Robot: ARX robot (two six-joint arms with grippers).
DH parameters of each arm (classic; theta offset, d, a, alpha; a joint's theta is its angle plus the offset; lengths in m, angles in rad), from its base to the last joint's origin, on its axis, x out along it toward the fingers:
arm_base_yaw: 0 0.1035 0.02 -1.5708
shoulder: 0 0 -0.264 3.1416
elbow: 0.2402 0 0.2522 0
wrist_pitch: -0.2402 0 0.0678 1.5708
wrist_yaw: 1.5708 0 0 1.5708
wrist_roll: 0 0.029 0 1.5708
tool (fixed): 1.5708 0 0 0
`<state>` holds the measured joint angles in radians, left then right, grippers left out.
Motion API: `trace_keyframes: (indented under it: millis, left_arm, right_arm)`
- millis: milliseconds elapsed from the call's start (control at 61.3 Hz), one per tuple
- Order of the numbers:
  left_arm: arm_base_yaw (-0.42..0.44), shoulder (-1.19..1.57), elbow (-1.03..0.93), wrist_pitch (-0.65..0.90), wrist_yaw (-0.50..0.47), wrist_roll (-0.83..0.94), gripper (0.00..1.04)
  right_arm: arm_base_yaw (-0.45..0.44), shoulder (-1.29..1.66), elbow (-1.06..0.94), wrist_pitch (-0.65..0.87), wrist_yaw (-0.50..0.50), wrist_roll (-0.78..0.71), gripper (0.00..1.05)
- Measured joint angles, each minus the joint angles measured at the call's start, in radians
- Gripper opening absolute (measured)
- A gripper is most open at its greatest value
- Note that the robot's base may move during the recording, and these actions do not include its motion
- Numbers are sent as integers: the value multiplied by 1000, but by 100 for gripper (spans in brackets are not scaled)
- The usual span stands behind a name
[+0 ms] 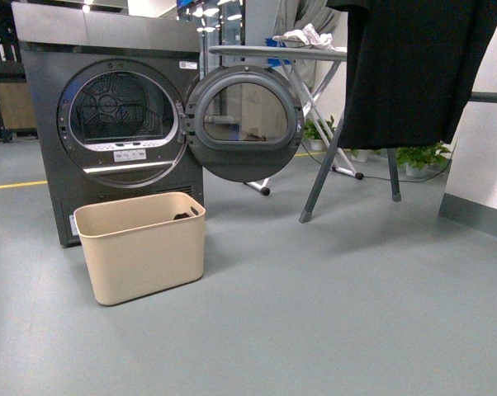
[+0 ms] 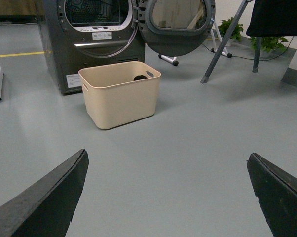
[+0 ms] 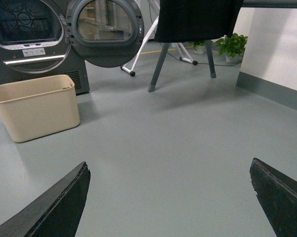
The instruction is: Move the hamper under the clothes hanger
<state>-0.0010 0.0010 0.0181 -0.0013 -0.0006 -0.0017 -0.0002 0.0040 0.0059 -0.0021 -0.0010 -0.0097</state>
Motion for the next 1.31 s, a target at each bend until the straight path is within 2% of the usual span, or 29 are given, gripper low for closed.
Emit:
trace_keyframes:
  millis: [1306]
  left_arm:
    - [0, 0, 0, 0, 0, 0, 98]
  right_arm:
    - [0, 0, 0, 0, 0, 0, 97]
